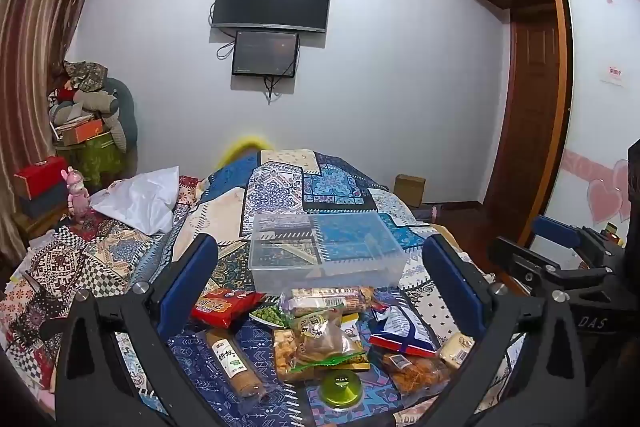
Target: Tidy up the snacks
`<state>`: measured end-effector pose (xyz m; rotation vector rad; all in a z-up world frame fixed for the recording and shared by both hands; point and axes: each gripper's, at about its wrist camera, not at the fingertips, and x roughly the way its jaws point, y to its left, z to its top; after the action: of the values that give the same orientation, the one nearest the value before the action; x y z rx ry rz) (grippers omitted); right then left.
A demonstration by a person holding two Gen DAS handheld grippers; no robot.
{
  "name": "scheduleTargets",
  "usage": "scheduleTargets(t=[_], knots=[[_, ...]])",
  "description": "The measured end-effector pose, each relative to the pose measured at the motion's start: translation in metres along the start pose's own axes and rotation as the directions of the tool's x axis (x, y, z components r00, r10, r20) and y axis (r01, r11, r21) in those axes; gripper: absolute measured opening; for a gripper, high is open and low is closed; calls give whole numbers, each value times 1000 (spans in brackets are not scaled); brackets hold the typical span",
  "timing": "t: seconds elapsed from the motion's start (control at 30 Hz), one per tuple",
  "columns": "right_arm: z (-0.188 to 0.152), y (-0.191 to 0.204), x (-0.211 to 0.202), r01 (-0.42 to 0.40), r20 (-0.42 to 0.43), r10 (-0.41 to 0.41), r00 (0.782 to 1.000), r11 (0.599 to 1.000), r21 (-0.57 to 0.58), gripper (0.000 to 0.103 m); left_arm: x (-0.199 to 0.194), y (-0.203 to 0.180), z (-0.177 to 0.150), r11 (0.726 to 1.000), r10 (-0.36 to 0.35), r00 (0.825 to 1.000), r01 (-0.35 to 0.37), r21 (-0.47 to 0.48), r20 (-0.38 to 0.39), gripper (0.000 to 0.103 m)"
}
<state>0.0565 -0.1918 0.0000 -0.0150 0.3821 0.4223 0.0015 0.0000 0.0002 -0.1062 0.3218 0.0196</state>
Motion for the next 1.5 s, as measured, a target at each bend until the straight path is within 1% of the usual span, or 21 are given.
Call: scheduleTargets(t=[0.03,0.13,0.27,0.33,0.53,1.5], knots=[[0,0,-1,0,11,0,1000,1000,5,103,0,0,0,1000,3,1000,-3,0,0,103],[0,0,-1,3,11,-3,1000,1000,3,103,2,-4,3,1000,11,1000,-11,5,2,103],[-1,0,-1,6,8,-6,1000,1000,3,103,4,-6,3,1000,-2,1000,2,7,-1,103],[0,3,-3,-2,10,2,1000,1000,7,103,-1,-4,-1,1000,-7,1000,7,12,12,103],[1,3,-5,-3,12,3,1000,1000,7,103,-2,-5,0,1000,-5,1000,5,21,14,103],[6,5,-10,-11,24,11,1000,1000,15,103,2,-3,-5,1000,4,1000,-5,14,12,103]])
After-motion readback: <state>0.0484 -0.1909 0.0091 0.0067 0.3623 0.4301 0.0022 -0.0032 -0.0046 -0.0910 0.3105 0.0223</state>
